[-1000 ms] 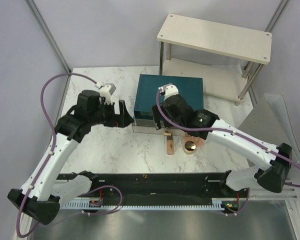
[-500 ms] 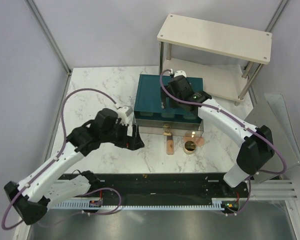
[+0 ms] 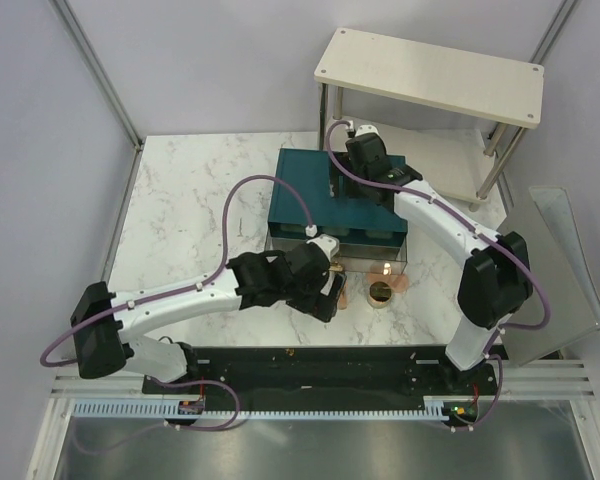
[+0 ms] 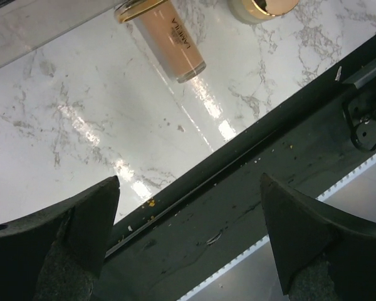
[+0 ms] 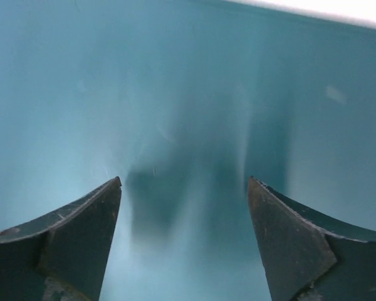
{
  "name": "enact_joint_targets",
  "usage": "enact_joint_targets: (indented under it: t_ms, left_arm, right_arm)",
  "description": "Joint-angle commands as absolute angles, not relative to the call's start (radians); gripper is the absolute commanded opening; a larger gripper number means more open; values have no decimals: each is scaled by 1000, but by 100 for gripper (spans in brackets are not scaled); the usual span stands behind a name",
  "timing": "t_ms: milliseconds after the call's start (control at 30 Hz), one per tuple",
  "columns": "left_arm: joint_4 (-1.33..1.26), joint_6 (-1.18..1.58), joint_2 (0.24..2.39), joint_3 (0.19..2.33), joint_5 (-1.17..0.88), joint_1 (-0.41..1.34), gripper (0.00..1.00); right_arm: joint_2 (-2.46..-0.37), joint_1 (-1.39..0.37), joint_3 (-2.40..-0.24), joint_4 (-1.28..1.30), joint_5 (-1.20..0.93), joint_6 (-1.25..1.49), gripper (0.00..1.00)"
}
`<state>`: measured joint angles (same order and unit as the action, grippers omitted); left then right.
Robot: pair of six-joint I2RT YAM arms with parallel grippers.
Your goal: Organize the makeup
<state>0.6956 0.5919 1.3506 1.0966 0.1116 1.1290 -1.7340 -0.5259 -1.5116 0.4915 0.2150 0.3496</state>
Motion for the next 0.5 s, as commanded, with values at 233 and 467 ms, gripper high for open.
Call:
enact_joint_targets:
  t_ms: [233,467]
  left_arm:
    - [566,862,1417,1114,328,1218,99]
    - [624,998,1462,1109,469,1295,98]
  right_arm:
    - [-1786,-503,-1525,469,106,337,84]
    - [-1784,-497,-1499,469,91,333,85]
